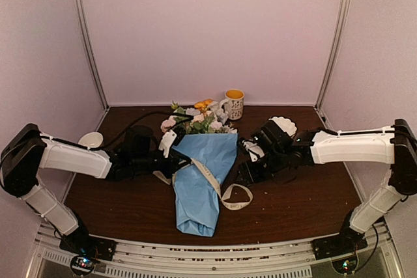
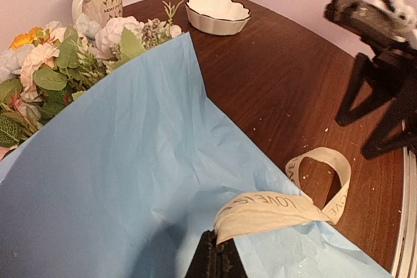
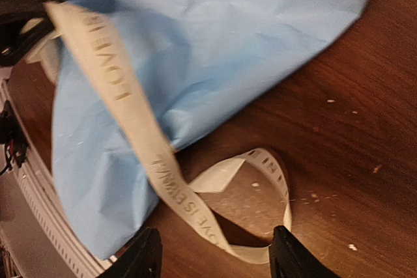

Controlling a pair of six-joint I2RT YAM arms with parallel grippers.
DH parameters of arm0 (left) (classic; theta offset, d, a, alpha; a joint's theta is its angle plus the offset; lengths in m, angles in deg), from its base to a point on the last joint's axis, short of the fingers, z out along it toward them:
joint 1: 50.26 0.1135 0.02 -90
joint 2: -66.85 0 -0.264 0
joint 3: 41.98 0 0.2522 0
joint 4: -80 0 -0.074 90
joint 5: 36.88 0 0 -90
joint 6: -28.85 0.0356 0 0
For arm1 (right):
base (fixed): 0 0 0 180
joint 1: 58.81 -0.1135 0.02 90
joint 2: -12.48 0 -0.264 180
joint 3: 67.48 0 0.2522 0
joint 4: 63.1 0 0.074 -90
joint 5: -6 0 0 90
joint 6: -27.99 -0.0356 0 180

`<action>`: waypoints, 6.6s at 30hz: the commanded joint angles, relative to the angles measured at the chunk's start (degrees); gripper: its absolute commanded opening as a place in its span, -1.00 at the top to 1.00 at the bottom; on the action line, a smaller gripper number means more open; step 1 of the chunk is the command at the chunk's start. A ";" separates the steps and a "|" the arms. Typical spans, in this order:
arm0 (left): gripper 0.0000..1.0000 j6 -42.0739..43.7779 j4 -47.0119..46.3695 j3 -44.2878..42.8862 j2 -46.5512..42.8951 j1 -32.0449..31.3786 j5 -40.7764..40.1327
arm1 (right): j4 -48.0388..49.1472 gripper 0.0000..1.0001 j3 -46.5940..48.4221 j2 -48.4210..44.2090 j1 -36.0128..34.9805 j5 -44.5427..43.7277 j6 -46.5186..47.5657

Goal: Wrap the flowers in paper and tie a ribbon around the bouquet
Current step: Cross the ribbon over the folded bouquet.

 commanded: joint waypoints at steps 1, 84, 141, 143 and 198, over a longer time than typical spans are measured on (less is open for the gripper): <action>1.00 1.24 -0.67 -0.35 -1.08 0.40 -0.48 | -3.39 -0.24 1.04 3.86 3.55 -3.52 2.17; 1.00 1.42 -1.74 3.02 -1.06 0.33 4.42 | 23.76 0.77 17.74 25.97 -5.76 -2.77 -21.91; 1.00 2.87 3.49 3.56 -1.41 0.33 2.69 | 24.36 1.00 27.20 32.48 0.93 13.13 -18.31; 1.00 2.91 3.50 3.72 -1.55 0.33 2.60 | 24.11 1.00 27.22 31.82 1.24 12.68 -18.15; 1.00 7.19 10.13 3.24 0.62 1.30 -0.35 | 30.05 0.37 31.59 39.93 -1.69 10.05 -22.67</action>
